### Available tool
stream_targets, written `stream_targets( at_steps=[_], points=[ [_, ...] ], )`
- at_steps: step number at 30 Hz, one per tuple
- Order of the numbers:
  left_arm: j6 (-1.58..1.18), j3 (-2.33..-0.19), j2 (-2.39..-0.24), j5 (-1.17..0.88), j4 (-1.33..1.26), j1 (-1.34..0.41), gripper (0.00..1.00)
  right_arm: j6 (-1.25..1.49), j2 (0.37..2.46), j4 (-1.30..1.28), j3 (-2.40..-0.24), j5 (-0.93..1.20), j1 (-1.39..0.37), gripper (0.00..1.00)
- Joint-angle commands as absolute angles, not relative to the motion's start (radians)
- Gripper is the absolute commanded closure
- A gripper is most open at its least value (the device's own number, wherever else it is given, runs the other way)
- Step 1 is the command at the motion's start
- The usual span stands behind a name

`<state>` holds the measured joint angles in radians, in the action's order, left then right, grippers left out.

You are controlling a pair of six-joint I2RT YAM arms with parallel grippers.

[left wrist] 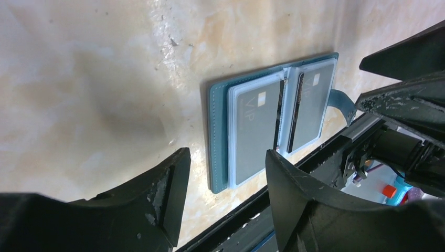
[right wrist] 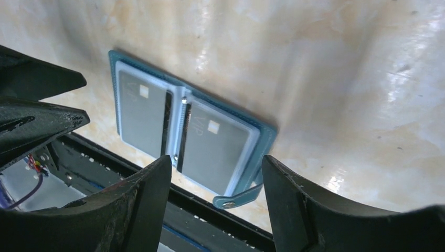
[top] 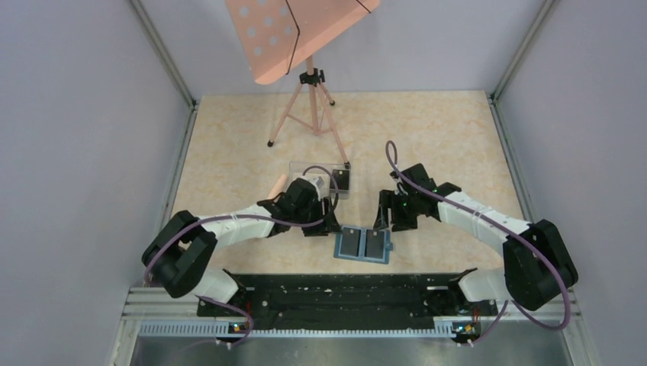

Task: Put the credit cards into the card holder
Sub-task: Close the card holder at the center of the board.

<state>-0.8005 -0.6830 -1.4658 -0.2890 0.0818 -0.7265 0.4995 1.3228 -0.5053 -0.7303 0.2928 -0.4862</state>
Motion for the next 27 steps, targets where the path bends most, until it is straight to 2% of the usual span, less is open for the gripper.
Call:
stream_targets(
  at_steps=[1,7,16,22,27],
  points=[
    [-0.842,-0.625,-1.375,-0.262,-0.024,-0.709,0.39,0.502,1.318,-0.499,-0.791,0.29,-0.549,0.36],
    [-0.891,-0.543,-1.339,-0.31,-0.158,-0.683,0.4,0.551,1.356,-0.442,-0.804,0.317,-0.615,0.37],
    [-0.931,-0.565,-1.488,-0.434,-0.259,-0.69,0.44,0.622,1.408,-0.322,-0.751,0.368,-0.676,0.43],
    [-0.914,-0.642,-1.574,-0.449,-0.211,-0.731,0.54,0.638,1.428,-0.286,-0.713,0.381,-0.68,0.5],
    [-0.839,-0.737,-1.562,-0.331,-0.012,-0.775,0.55,0.636,1.454,-0.271,-0.694,0.388,-0.68,0.58]
  ],
)
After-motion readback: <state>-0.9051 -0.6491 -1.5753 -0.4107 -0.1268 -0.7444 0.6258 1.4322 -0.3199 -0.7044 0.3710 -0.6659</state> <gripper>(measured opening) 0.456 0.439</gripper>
